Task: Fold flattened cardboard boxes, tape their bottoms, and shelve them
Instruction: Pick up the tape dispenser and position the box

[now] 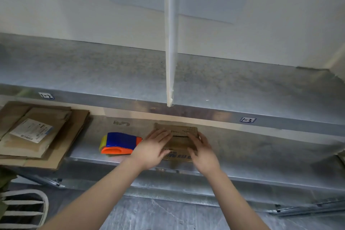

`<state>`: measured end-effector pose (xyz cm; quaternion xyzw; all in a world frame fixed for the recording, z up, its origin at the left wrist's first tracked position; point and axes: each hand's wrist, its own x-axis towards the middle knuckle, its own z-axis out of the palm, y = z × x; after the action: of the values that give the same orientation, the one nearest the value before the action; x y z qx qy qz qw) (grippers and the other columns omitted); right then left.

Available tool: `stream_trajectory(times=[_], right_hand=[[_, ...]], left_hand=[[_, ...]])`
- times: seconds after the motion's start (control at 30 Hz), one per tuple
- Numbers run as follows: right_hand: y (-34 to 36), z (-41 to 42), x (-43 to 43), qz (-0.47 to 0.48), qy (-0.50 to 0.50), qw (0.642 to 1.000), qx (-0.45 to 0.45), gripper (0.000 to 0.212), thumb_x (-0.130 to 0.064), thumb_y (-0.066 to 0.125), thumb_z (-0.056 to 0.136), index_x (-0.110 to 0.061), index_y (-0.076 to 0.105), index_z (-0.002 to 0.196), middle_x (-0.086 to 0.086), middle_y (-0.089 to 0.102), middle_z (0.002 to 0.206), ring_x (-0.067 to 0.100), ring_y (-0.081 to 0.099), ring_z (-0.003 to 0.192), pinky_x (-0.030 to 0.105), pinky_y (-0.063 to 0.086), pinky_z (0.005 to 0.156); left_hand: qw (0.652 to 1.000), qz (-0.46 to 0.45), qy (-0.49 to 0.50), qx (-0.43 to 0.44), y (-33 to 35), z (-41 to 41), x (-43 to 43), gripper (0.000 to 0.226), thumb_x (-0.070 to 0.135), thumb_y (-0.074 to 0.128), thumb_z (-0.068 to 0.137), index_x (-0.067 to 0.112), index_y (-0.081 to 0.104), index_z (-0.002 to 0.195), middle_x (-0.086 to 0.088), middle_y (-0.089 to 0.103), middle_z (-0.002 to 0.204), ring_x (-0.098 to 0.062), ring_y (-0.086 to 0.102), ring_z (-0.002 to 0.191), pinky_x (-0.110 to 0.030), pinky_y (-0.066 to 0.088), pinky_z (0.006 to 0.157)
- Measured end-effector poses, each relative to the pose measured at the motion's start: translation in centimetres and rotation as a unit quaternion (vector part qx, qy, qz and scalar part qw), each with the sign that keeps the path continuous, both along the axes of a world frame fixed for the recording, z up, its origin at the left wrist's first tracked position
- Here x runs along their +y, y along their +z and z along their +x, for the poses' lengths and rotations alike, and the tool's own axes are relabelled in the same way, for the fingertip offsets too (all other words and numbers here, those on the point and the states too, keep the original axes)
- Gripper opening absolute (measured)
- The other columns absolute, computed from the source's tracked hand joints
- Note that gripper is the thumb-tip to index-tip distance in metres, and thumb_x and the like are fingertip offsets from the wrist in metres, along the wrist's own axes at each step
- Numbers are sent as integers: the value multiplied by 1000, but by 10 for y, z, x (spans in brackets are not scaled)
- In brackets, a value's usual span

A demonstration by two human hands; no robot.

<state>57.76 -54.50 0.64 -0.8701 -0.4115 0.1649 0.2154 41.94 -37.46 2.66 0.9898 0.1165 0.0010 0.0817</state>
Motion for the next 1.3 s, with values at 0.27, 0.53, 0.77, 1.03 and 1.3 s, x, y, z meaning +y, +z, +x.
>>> stream_trajectory(times=[0.27, 0.53, 0.77, 1.03, 1.3], right_hand=[[1, 0, 1, -12, -13, 997, 72, 49, -39, 38, 101, -45, 27, 149, -11, -1, 161, 18, 40, 136, 33, 44, 102], [-7, 7, 1, 74, -80, 985, 136, 50, -34, 53, 97, -36, 39, 146, -4, 33, 151, 16, 46, 129, 21, 40, 96], [-22, 3, 0, 157, -114, 952, 238, 49, -26, 54, 98, -47, 39, 139, -2, 39, 152, 18, 38, 139, 31, 35, 112], [-27, -1, 9, 166, -156, 944, 239, 69, -39, 73, 82, -39, 40, 143, -4, 37, 151, 17, 36, 139, 41, 36, 113], [-18, 43, 5, 146, -102, 921, 346, 71, -19, 75, 57, -48, 55, 118, 2, 47, 138, 15, 53, 119, 19, 51, 80]], left_hand=[[994, -59, 46, 76, -13, -1, 4, 93, 78, -4, 76, 28, 7, 154, 16, -4, 159, -3, -15, 142, -34, -5, 118], [971, -168, 160, -53, -18, -21, 1, 62, 37, 46, 99, 25, 16, 153, 5, 22, 158, -13, 26, 143, -20, 20, 112], [876, -428, 222, -18, -24, -12, -11, 72, 40, 41, 100, 31, -8, 152, 4, 23, 157, -15, 26, 143, -27, 24, 114], [896, -401, 190, 14, -35, -15, 0, 68, 59, 31, 96, 30, 10, 154, 9, 10, 160, -14, -1, 148, -35, 7, 120], [925, -348, 147, -35, -17, 3, 29, 61, 40, 62, 91, 60, 19, 130, 14, 13, 153, -10, 28, 133, -32, 34, 109]])
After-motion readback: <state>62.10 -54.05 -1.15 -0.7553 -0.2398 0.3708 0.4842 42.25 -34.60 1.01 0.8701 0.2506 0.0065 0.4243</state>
